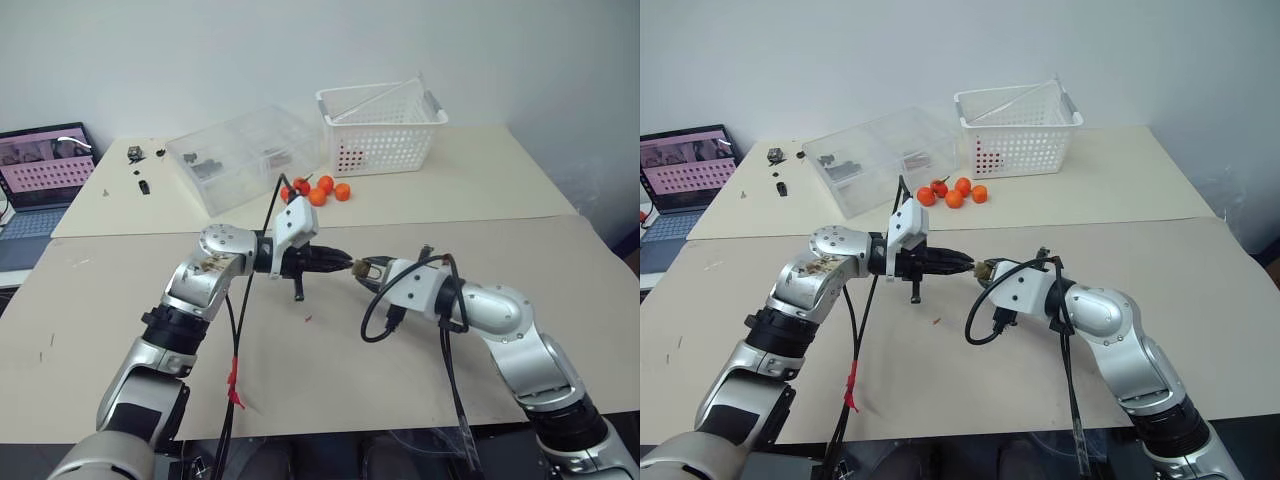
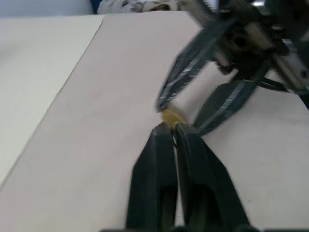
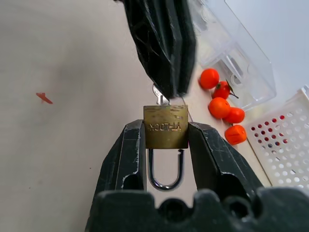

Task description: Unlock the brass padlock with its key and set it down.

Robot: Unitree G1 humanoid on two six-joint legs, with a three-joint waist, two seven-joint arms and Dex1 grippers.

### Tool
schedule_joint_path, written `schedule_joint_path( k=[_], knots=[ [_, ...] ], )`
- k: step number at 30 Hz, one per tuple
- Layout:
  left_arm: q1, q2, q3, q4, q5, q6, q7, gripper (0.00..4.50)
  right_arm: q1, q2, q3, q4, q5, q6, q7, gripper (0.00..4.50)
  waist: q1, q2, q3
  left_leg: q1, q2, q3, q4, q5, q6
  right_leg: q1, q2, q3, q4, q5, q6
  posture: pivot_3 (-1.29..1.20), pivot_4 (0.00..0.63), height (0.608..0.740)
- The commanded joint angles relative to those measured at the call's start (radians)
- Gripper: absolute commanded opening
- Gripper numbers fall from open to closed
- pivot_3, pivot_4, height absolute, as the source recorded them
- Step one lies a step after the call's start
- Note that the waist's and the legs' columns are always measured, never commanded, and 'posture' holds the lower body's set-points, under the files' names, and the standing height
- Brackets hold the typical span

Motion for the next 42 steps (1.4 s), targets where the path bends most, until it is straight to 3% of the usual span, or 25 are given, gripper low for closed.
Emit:
schedule_joint_path(
  k=[1,3,6,12,18,23,32,42],
  knots=[
    [-0.043,-0.021,0.078,-0.016,-0.083,0.244,0.096,1.98,-0.028,0.009,-0.001,-0.074,0.028,-0.031,0.009,0.92,0.0,0.0,0.0,0.0,0.0,0.0,0.0,0.0,0.0,0.0,0.0,0.0,0.0,0.0,0.0,0.0,0.15,0.74],
    [-0.078,-0.06,0.154,-0.006,-0.168,0.4,0.157,2.63,-0.029,0.009,-0.004,-0.07,0.028,-0.032,0.011,0.92,0.001,0.0,0.0,0.0,0.0,0.0,0.0,0.0,0.0,0.0,0.0,0.0,0.0,0.0,0.0,0.0,0.15,0.74],
    [-0.134,-0.113,0.279,0.005,-0.271,0.58,0.253,2.63,-0.028,0.006,-0.007,-0.065,0.024,-0.034,0.011,0.92,0.003,-0.001,0.001,0.0,0.0,-0.001,0.001,0.0,0.0,0.0,0.0,-0.001,0.001,0.0,0.0,0.0,0.15,0.74],
    [-0.169,-0.115,0.337,-0.03,-0.356,0.773,0.335,2.63,-0.028,0.004,-0.006,-0.055,0.022,-0.04,0.006,0.92,-0.001,-0.001,0.0,0.001,0.0,-0.001,0.0,0.0,-0.001,0.0,-0.001,0.0,0.0,0.0,0.0,0.0,0.15,0.74],
    [-0.14,-0.045,0.278,-0.106,-0.38,0.811,0.315,2.63,-0.025,0.001,-0.012,-0.035,0.018,-0.046,0.001,0.92,0.001,-0.001,0.0,0.001,0.0,-0.001,-0.001,0.001,-0.003,0.0,-0.001,0.001,0.001,0.0,0.0,0.0,0.15,0.74],
    [-0.13,-0.009,0.271,-0.157,-0.42,0.843,0.304,2.63,-0.024,-0.006,-0.017,-0.009,0.016,-0.065,0.0,0.92,0.004,-0.001,0.0,0.001,0.0,-0.001,-0.002,0.003,-0.018,0.0,-0.001,0.001,0.001,0.0,0.0,0.0,0.15,0.74],
    [-0.114,0.022,0.266,-0.221,-0.505,0.922,0.296,2.63,-0.027,-0.018,-0.019,0.022,0.016,-0.095,0.004,0.92,0.002,-0.001,0.0,0.001,0.0,-0.001,-0.002,0.003,-0.019,0.0,-0.001,0.001,-0.001,0.0,0.0,0.0,0.15,0.74],
    [-0.034,0.065,0.168,-0.211,-0.459,0.848,0.295,2.63,-0.029,-0.021,-0.024,0.005,0.018,-0.083,0.005,0.92,0.005,-0.001,0.0,0.002,0.0,-0.001,-0.002,0.003,-0.019,0.0,-0.001,0.001,0.0,0.0,0.0,0.0,0.15,0.74]
  ],
)
